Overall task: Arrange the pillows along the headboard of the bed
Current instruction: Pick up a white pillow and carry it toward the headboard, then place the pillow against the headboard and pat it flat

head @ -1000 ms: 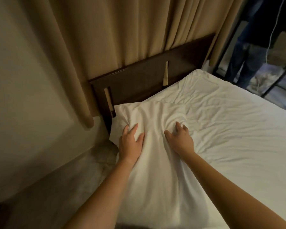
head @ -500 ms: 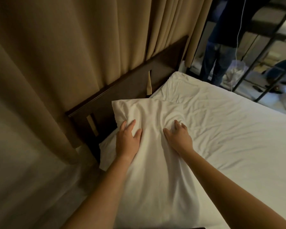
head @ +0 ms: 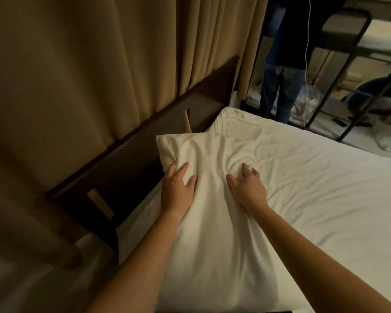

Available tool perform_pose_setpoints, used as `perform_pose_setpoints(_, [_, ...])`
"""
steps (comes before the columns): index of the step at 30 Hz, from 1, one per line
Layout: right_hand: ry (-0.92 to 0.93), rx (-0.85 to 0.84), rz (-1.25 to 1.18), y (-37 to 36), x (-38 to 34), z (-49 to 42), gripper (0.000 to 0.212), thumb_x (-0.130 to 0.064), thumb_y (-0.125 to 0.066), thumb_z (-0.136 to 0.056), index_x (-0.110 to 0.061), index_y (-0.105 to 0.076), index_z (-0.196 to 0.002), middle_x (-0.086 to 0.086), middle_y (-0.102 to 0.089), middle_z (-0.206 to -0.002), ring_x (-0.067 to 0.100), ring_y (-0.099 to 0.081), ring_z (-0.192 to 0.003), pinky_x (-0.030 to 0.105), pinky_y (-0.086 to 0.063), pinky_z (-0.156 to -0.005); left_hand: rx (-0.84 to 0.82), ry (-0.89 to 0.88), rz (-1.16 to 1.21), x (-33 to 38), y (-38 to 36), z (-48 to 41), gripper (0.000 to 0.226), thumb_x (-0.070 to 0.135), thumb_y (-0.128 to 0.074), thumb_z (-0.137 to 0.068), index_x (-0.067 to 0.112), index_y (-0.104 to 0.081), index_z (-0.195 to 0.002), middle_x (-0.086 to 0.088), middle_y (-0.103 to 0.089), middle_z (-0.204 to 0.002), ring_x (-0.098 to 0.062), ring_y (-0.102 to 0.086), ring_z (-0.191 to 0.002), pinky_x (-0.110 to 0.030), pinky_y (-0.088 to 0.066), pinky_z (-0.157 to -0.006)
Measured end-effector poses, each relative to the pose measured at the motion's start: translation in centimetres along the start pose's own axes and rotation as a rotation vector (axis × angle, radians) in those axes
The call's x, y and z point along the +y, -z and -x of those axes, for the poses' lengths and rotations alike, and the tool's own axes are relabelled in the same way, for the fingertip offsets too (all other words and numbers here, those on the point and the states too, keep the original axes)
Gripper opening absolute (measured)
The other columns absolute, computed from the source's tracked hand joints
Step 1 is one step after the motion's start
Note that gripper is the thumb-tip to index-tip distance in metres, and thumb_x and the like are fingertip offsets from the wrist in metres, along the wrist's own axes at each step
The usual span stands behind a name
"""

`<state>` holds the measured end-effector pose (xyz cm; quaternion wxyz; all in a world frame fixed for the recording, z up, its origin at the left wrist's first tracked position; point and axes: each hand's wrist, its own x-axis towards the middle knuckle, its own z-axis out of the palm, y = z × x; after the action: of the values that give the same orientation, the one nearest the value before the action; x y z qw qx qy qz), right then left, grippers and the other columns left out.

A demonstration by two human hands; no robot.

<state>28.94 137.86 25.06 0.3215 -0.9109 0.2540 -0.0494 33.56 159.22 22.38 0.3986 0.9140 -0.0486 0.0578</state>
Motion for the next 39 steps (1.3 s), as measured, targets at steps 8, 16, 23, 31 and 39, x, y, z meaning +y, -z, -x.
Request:
perform_pose_setpoints(8, [-0.029,-0.054,-0.005,-0.8,8.6,-13.3,0.081,-0.061,-0.055,-0.094,-0.021,-0.034,-0.162,0.010,-0.034,-0.165,0.039,-0.052,-0.135,0.047,-0.044,-0.105,-0.023,0.039,-0.015,2.7,-13.3,-7.1,0.051,0.047,-0.063,-0.098,0.038,-0.055,-0.148,0.001,-0.037,-0.163,-0.026,-0.043,-0.144,-0.043,-0.043,-0.115])
perform_pose_setpoints(16, [-0.077,-0.110,-0.006,1.8,16.9,-28.5,0.082,-0.062,-0.054,-0.095,-0.023,-0.031,-0.163,0.008,-0.033,-0.166,0.040,-0.055,-0.132,0.047,-0.046,-0.102,-0.071,0.099,-0.026,8.7,-27.1,-16.0,0.052,0.049,-0.064,-0.097,0.039,-0.055,-0.147,0.002,-0.037,-0.163,-0.027,-0.044,-0.143,-0.041,-0.040,-0.117])
perform_pose_setpoints(23, [-0.073,-0.078,-0.019,4.8,20.0,-37.5,0.081,-0.060,-0.055,-0.097,-0.022,-0.031,-0.164,0.010,-0.033,-0.166,0.041,-0.054,-0.134,0.048,-0.046,-0.104,-0.065,0.063,0.029,13.3,-33.6,-23.2,0.055,0.051,-0.063,-0.096,0.036,-0.055,-0.149,0.006,-0.037,-0.163,-0.023,-0.040,-0.146,-0.043,-0.039,-0.119])
perform_pose_setpoints(31, [-0.096,0.006,-0.072,5.9,17.3,-41.9,0.080,-0.059,-0.057,-0.097,-0.021,-0.033,-0.163,0.010,-0.034,-0.166,0.038,-0.053,-0.136,0.048,-0.046,-0.104,-0.085,-0.018,0.004,15.3,-33.0,-30.5,0.056,0.056,-0.061,-0.095,0.036,-0.056,-0.147,0.007,-0.039,-0.161,-0.023,-0.041,-0.145,-0.041,-0.039,-0.117])
perform_pose_setpoints(39, [-0.288,0.070,-0.098,2.4,13.8,-46.2,0.081,-0.061,-0.055,-0.094,-0.023,-0.034,-0.162,0.007,-0.034,-0.166,0.037,-0.056,-0.133,0.046,-0.047,-0.100,-0.237,-0.109,-0.003,12.7,-34.4,-40.0,0.054,0.051,-0.066,-0.095,0.033,-0.059,-0.146,0.002,-0.043,-0.160,-0.024,-0.045,-0.142,-0.038,-0.040,-0.115])
